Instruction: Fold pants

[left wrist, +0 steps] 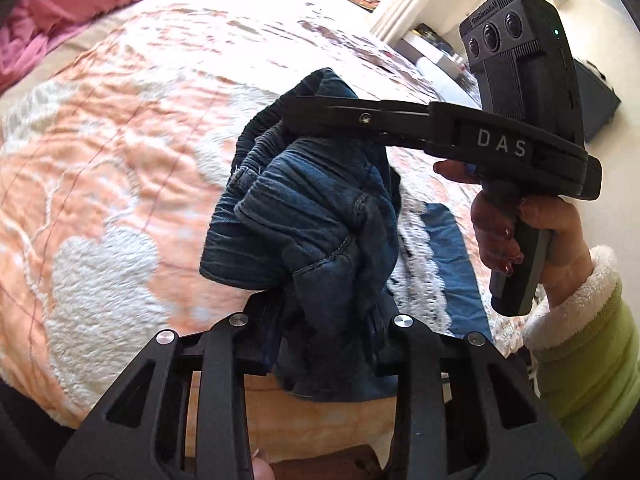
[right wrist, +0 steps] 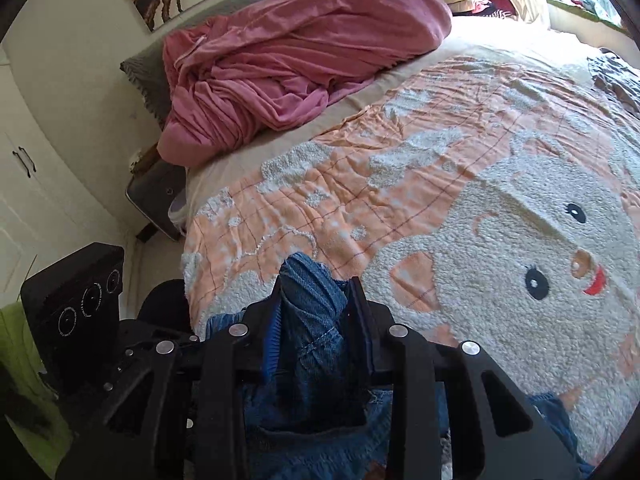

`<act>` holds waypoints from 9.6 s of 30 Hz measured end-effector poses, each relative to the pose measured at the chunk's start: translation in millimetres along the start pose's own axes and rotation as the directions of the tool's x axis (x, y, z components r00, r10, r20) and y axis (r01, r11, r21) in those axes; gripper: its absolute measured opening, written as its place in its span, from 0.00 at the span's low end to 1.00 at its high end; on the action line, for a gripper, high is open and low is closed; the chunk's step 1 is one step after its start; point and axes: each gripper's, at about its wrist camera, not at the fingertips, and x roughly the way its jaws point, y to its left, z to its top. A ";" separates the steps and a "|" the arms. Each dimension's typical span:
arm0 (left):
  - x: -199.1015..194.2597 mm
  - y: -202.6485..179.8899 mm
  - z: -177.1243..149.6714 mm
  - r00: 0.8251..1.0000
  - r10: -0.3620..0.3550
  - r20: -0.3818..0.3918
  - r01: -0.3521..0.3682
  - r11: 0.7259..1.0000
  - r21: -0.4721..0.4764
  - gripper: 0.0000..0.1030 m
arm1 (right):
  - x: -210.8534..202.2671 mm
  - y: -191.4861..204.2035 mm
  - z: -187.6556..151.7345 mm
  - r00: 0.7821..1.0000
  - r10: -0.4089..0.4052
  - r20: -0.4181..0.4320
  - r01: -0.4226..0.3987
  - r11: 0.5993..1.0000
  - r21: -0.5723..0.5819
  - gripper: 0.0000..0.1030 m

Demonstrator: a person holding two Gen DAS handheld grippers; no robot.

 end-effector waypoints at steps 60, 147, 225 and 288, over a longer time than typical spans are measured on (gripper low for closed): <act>19.3 -85.3 -44.6 0.998 0.054 -0.033 -0.037 0.921 0.388 0.62 | -113.4 -57.2 -191.8 0.902 -0.426 -0.067 0.431 0.897 0.102 0.75; 74.9 -123.9 -76.0 0.979 0.003 -0.202 0.103 0.854 0.510 0.13 | -76.3 -36.8 -135.9 0.915 -0.396 -0.075 0.402 0.910 0.102 0.49; 73.5 -52.3 -4.7 0.989 0.113 -0.090 -0.090 0.969 0.230 0.91 | -150.5 -21.6 -226.0 0.755 -0.653 0.061 0.536 0.668 0.515 0.94; 82.4 -14.1 79.4 0.992 0.121 0.031 -0.125 0.965 0.231 0.25 | -53.8 -66.7 -90.9 0.870 -0.449 0.202 0.336 0.841 0.425 0.11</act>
